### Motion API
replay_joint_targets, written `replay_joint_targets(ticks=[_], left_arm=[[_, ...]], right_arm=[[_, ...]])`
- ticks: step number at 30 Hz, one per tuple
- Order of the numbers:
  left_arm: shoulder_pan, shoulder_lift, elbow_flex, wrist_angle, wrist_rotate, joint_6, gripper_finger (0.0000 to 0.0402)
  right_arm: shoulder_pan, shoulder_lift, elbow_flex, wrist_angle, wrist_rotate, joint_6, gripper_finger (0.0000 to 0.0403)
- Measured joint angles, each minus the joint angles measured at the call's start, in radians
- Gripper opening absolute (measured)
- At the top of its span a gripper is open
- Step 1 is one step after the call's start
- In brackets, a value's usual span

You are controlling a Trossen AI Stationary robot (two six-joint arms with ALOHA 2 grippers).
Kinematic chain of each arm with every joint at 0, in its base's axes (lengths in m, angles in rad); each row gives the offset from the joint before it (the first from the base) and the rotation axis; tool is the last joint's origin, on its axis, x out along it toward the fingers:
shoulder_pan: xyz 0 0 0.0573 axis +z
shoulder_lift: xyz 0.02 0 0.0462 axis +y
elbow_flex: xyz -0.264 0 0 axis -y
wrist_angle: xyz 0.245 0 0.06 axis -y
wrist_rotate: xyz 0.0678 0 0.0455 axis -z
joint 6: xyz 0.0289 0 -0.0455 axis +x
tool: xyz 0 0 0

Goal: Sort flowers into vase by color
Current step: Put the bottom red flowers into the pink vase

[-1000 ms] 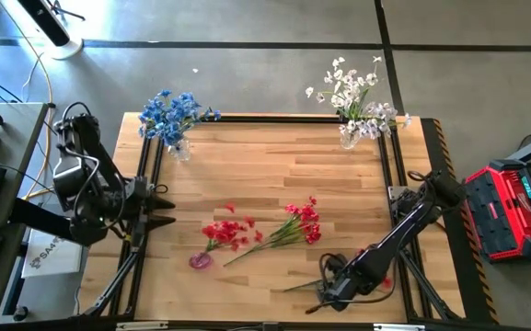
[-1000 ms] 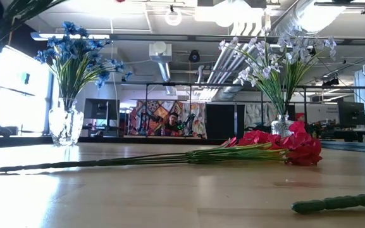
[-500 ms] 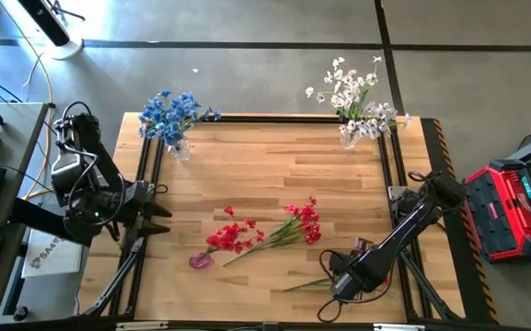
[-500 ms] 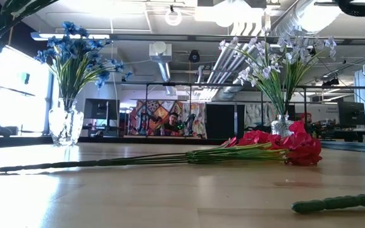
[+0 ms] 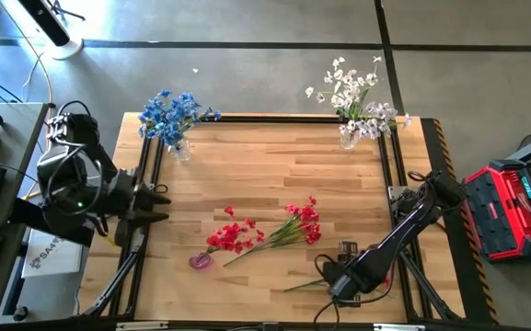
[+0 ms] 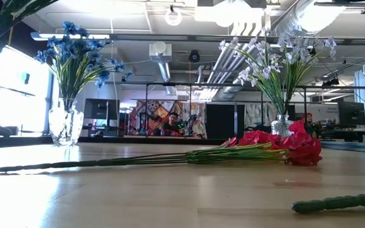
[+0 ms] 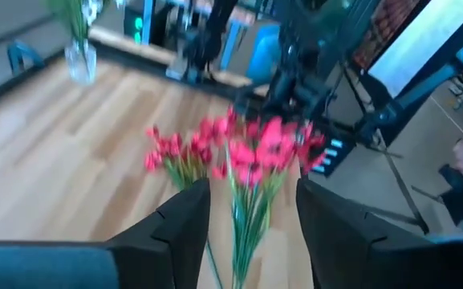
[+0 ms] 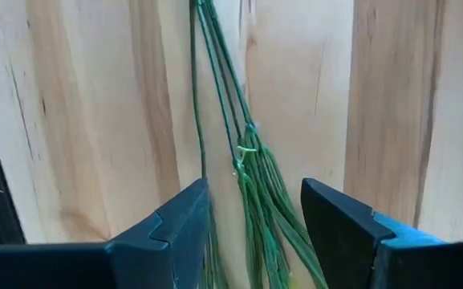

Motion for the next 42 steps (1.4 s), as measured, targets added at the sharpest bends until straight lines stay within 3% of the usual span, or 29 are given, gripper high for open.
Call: replay_joint_targets(ticks=[7,15,18,22,24,29,35,42], left_arm=[[0.035,0.034,0.093,0.075,-0.029,0.137,0.0171],[0.139,0.085,0.135,0.117,0.069,0.181,0.0171],[0.197,0.111,0.136,0.152,0.153,0.217,0.0170],[0.277,0.152,0.136,0.236,0.244,0.317,0.0170],[0.310,0.168,0.136,0.277,0.281,0.357,0.0170],[0.384,0.202,0.136,0.326,0.365,0.450,0.0170],[0.420,0.245,0.136,0.329,0.397,0.594,0.0170],[0.419,0.321,0.136,0.351,0.391,0.808,0.0170]], right_arm=[[0.017,0.000,-0.049,-0.003,-0.016,0.004,0.0188],[0.020,0.000,-0.125,0.085,-0.034,0.118,0.0178],[0.015,0.001,-0.111,0.082,-0.036,0.121,0.0133],[-0.007,0.000,-0.074,0.085,-0.085,0.162,0.0034],[-0.023,0.000,-0.052,0.082,-0.114,0.182,0.0011],[-0.068,-0.022,-0.011,0.068,-0.125,0.320,0.0005],[-0.137,-0.141,0.007,0.120,-0.129,0.575,0.0002],[-0.251,-0.325,0.008,0.195,-0.130,0.663,0.0001]])
